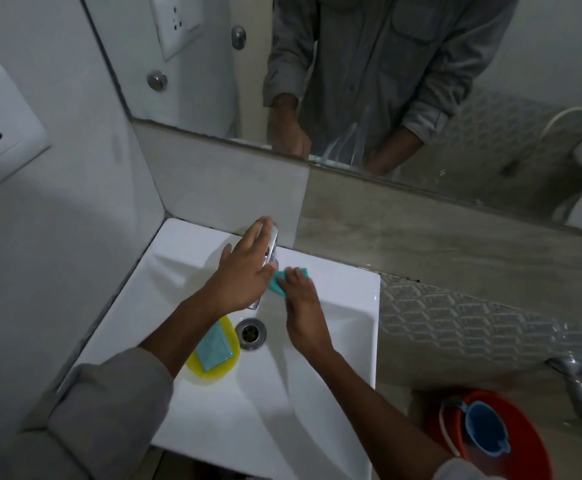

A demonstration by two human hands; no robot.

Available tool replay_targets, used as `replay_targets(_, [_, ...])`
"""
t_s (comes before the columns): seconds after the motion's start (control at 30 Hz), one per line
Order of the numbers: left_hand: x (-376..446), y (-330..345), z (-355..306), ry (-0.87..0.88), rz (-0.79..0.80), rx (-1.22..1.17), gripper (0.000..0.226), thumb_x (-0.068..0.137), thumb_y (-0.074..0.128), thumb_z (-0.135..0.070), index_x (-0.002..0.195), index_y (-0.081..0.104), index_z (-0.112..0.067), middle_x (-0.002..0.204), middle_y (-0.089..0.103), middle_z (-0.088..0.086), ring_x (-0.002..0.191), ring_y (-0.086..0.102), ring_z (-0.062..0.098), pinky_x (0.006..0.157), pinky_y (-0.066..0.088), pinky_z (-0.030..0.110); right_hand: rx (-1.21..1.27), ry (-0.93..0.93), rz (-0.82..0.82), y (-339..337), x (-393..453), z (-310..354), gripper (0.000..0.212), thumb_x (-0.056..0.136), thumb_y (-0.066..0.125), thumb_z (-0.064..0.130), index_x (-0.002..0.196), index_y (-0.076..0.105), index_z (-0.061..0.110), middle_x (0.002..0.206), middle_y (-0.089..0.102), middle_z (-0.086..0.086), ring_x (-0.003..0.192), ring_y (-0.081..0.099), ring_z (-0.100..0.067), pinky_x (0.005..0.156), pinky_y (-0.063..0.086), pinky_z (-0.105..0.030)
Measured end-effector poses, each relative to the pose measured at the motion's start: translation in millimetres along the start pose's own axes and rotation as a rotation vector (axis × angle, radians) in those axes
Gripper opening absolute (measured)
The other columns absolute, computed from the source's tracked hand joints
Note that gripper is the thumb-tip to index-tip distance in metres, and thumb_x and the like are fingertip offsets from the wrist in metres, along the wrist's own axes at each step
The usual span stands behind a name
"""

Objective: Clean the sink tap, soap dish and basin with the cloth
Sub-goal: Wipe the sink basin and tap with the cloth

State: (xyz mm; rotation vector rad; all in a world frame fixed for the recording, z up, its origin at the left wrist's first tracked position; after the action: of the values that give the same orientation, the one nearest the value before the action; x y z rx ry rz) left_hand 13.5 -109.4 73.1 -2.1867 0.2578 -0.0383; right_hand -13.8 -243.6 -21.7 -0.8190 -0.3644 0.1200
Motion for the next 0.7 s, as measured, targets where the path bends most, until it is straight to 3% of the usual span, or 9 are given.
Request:
replay_targets(0.13, [1,14,-4,-0.102,-0.094,-0.019,0.069,0.100,0.038,-0.029,0.153,-0.007,-0.025,0.163,-0.007,-0.006,0.149,0.004,0.017,0.118,0.002,0.053,0.678,0.386,-0.076,11,-39,15,0.040,0.099,0.038,0.000,0.134,0.052,0.013,0.136,0.057,-0.004,0.126,0.053,-0.014,0.110,0.040,-0.036])
replay_targets(0.23, [2,18,-9,-0.153,-0.072,-0.061,0.071,0.100,0.038,-0.031,0.152,-0.010,-0.026,0.163,-0.009,-0.005,0.150,0.003,0.018,0.118,0.000,0.051,1.226,0.721,-0.021,38,-44,36,0.038,0.102,0.032,0.004,0.127,0.055,0.021,0.121,0.065,-0.005,0.110,0.064,-0.023,0.091,0.055,-0.041])
replay_targets(0.3, [2,13,-11,-0.159,-0.017,-0.100,0.070,0.100,0.037,-0.030,0.152,-0.009,-0.027,0.162,-0.010,-0.006,0.150,0.003,0.016,0.117,-0.001,0.051,1.441,0.935,0.052,50,-37,42,0.043,0.099,0.027,0.000,0.119,0.059,0.021,0.115,0.068,-0.009,0.102,0.067,-0.027,0.076,0.060,-0.038])
replay_targets(0.37, [0,3,-9,-0.153,0.061,-0.127,0.066,0.102,0.034,-0.028,0.152,-0.009,-0.028,0.162,-0.013,-0.009,0.149,-0.004,0.013,0.117,-0.005,0.049,1.547,1.068,0.089,58,-31,41,0.041,0.098,0.027,-0.001,0.118,0.058,0.018,0.112,0.066,-0.011,0.101,0.064,-0.030,0.070,0.059,-0.038])
replay_targets(0.5, [-2,-10,-4,-0.119,0.204,-0.028,0.064,0.103,0.028,-0.028,0.151,-0.014,-0.028,0.161,-0.018,-0.009,0.149,-0.012,0.015,0.118,-0.007,0.052,1.674,1.194,0.076,64,-21,33,0.039,0.099,0.029,0.001,0.124,0.055,0.015,0.119,0.059,-0.019,0.113,0.055,-0.039,0.091,0.050,-0.049])
replay_targets(0.7, [-1,3,-15,-0.220,0.147,0.051,0.067,0.103,0.027,-0.031,0.150,-0.020,-0.024,0.160,-0.022,-0.003,0.149,-0.015,0.020,0.116,-0.007,0.055,1.717,1.209,0.094,72,-20,29,0.036,0.101,0.029,0.005,0.122,0.057,0.014,0.123,0.059,-0.019,0.113,0.057,-0.038,0.084,0.056,-0.048])
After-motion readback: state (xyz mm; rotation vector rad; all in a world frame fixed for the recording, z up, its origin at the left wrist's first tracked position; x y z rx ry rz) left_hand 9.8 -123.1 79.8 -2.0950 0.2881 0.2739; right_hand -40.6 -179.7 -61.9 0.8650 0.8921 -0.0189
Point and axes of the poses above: each hand's wrist, its own x-axis towards the middle knuckle, its own y-axis out of the palm, z = x × y, the point moved 4 cm from there along x, towards the middle knuckle
